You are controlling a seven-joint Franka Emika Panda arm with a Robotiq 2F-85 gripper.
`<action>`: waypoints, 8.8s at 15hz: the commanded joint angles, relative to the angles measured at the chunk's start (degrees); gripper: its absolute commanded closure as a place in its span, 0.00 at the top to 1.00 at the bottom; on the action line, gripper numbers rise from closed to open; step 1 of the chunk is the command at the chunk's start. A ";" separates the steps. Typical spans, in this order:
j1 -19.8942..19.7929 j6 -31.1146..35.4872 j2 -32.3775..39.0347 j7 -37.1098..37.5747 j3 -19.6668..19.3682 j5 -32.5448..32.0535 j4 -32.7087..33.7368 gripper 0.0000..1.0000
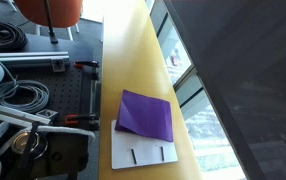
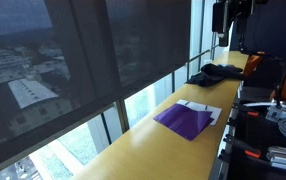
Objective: Open the purple file holder
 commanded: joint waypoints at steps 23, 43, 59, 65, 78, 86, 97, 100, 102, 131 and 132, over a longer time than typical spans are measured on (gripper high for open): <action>-1.56 31.62 20.20 -38.38 -25.31 12.06 -7.49 1.00; -12.35 47.99 38.48 -61.18 -28.33 20.66 -5.50 1.00; -9.08 54.21 42.02 -48.20 -25.02 18.60 -2.61 1.00; -2.55 55.91 42.56 -40.09 -24.37 16.59 -2.36 1.00; -15.75 53.71 45.65 -54.02 -20.58 24.30 -1.04 1.00; -22.53 51.82 52.82 -58.10 -17.82 28.12 4.48 1.00; -23.32 45.96 54.20 -61.22 -16.23 29.76 3.34 1.00; -22.51 45.92 53.15 -60.21 -17.82 28.34 3.02 1.00; -22.06 46.36 53.00 -59.94 -19.09 27.59 2.74 1.00; -21.03 50.74 63.45 -59.78 -17.39 27.53 10.43 1.00; -20.95 50.69 63.76 -59.74 -17.43 27.45 10.69 1.00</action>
